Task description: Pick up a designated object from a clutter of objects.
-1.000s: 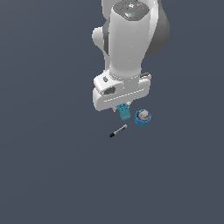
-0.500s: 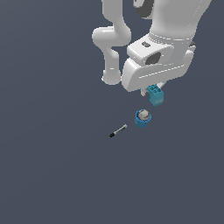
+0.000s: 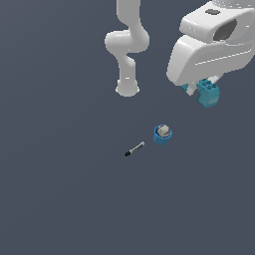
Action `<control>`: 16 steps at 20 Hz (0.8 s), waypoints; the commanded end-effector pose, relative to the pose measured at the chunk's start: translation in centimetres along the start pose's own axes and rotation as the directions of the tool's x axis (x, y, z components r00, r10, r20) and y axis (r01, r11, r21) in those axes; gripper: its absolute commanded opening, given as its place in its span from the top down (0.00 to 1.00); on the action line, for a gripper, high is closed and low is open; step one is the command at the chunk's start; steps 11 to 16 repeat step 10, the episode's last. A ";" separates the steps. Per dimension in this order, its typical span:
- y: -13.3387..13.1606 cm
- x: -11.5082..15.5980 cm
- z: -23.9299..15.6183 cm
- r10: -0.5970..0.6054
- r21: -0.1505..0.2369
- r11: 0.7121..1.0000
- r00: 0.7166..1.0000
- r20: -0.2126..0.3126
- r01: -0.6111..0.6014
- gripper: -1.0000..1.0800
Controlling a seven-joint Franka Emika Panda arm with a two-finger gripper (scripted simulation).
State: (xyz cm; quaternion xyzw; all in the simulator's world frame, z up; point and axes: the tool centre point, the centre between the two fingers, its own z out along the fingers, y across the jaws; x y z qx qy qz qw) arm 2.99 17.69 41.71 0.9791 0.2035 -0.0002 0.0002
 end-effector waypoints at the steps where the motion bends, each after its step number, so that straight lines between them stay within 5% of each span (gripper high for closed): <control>1: -0.6 0.4 -0.8 0.001 0.001 1.000 1.000 0.000 -0.001 1.00; 16: -1.4 1.0 -1.8 0.001 0.001 1.000 1.000 0.000 -0.001 1.00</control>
